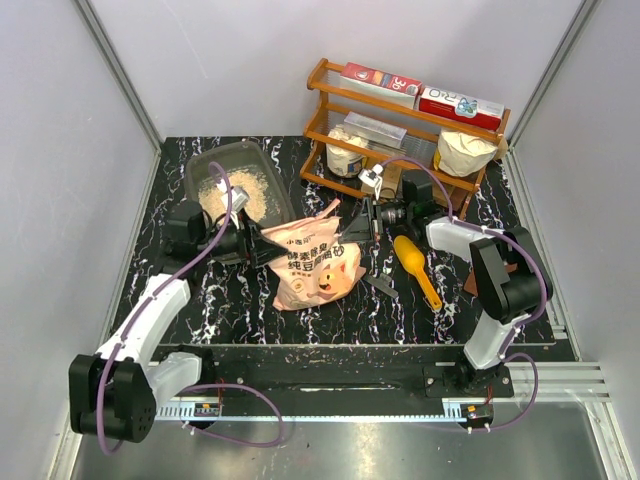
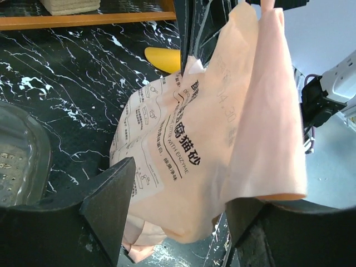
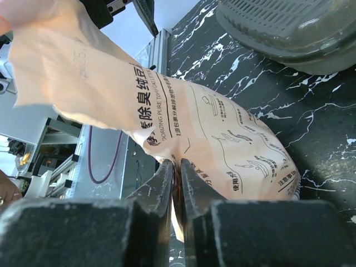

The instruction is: Fill the litter box with clean litter

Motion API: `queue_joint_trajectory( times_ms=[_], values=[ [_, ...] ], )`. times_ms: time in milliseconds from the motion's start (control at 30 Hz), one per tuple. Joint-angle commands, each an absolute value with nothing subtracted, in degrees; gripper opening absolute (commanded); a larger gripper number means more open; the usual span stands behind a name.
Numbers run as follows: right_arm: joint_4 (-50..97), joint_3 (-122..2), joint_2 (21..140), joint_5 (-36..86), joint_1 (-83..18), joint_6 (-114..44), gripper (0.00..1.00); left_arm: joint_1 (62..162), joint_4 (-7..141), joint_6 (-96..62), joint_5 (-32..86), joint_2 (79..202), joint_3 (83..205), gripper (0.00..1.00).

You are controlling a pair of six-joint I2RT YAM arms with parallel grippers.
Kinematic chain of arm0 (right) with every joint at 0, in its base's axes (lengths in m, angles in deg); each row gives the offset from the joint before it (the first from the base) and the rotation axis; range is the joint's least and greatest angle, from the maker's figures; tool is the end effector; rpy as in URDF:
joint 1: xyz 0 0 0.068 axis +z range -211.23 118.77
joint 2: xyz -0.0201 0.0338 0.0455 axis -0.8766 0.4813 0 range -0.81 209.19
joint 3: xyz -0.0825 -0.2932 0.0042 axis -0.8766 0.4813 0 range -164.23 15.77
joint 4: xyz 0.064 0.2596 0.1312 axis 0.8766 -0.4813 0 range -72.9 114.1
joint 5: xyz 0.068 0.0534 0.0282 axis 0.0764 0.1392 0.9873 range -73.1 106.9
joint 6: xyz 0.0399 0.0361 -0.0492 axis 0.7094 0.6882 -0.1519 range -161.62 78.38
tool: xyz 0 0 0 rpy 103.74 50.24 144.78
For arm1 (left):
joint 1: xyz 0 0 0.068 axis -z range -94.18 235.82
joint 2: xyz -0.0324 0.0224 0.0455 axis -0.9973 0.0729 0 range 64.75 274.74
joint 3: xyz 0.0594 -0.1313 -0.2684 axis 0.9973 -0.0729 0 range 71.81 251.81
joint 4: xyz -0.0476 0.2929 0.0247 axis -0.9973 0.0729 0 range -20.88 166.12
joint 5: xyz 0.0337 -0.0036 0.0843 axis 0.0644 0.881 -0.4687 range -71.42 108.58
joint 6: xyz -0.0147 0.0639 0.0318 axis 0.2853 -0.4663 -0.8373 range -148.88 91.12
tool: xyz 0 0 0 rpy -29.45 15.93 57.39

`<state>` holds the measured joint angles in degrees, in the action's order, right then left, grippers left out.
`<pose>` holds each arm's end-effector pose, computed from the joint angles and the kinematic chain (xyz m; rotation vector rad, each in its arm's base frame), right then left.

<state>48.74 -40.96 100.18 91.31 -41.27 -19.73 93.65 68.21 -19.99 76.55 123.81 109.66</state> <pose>0.3622 0.1937 0.2196 -0.9179 1.7858 1.7012 0.2435 -0.0853 0.2847 0.6722 1.7920 -1.1596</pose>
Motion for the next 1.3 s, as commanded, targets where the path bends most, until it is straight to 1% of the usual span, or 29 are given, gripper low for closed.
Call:
queue_joint_trajectory(
  times_ms=[0,67,100,167,333,367,433,500,567,600,633,667,700,800,833,867,933,1033,1133,1267],
  values=[
    [53.6,-40.2,98.0,91.0,-41.1,-20.7,0.20,94.0,60.2,-15.2,75.8,125.1,110.7,0.65],
    [57.0,-40.2,99.6,91.8,-40.8,-19.1,0.33,93.9,61.0,-15.1,75.3,125.7,110.8,0.64],
    [60.9,-40.2,100.3,92.3,-40.4,-17.1,0.36,93.9,61.5,-15.3,75.2,125.9,111.0,0.63],
    [64.2,-40.4,101.4,93.6,-40.1,-15.5,0.41,94.0,63.8,-16.8,75.1,126.6,112.1,0.58],
    [67.9,-41.1,102.7,95.6,-38.6,-15.4,0.44,93.9,68.1,-20.0,74.6,128.0,114.5,0.47],
    [68.3,-41.0,103.2,95.7,-38.6,-15.4,0.45,93.7,68.2,-20.1,74.6,128.5,114.6,0.43],
    [70.0,-40.4,103.7,95.6,-38.4,-14.9,0.45,93.6,68.3,-20.1,74.7,128.8,115.1,0.40],
    [73.5,-39.5,104.4,95.3,-38.3,-12.5,0.44,93.3,68.9,-20.5,75.1,129.3,115.6,0.34],
    [76.7,-39.1,105.4,94.9,-38.3,-8.0,0.40,93.0,71.2,-21.9,75.4,129.4,116.0,0.31],
    [80.9,-39.0,105.9,94.9,-38.3,-5.9,0.38,92.7,72.4,-22.5,75.4,129.4,116.7,0.29],
    [83.2,-39.0,106.3,94.7,-38.3,-3.6,0.32,92.5,73.4,-23.5,76.1,129.5,117.0,0.28],
    [86.7,-39.0,106.9,94.2,-38.3,-0.1,0.29,92.0,74.9,-23.7,76.3,129.3,117.2,0.27],
    [87.5,-39.0,107.0,93.7,-38.3,0.8,0.26,91.9,75.3,-23.9,76.6,129.3,117.1,0.29],
    [86.7,-39.1,106.9,92.9,-38.3,1.0,0.07,91.9,73.0,-22.0,76.3,128.9,115.2,0.45],
    [86.0,-39.2,106.8,92.8,-38.4,0.7,0.04,91.9,71.4,-20.5,76.5,129.0,114.7,0.50],
    [85.0,-39.2,106.6,92.7,-38.5,0.6,0.00,91.8,69.4,-18.0,77.1,129.2,114.3,0.51],
    [84.5,-39.3,106.2,92.7,-38.7,1.3,0.00,91.8,65.8,-14.1,78.6,129.5,113.0,0.53],
    [84.0,-39.4,105.5,93.2,-39.3,2.9,0.00,91.9,63.6,-11.9,81.0,130.0,112.1,0.52],
    [82.7,-39.5,105.0,93.8,-39.9,3.1,0.00,91.9,63.3,-10.5,82.3,130.6,110.8,0.48],
    [81.4,-39.2,104.8,94.2,-40.0,3.2,0.00,91.8,57.0,-5.6,82.5,129.9,107.8,0.39]
  ],
)
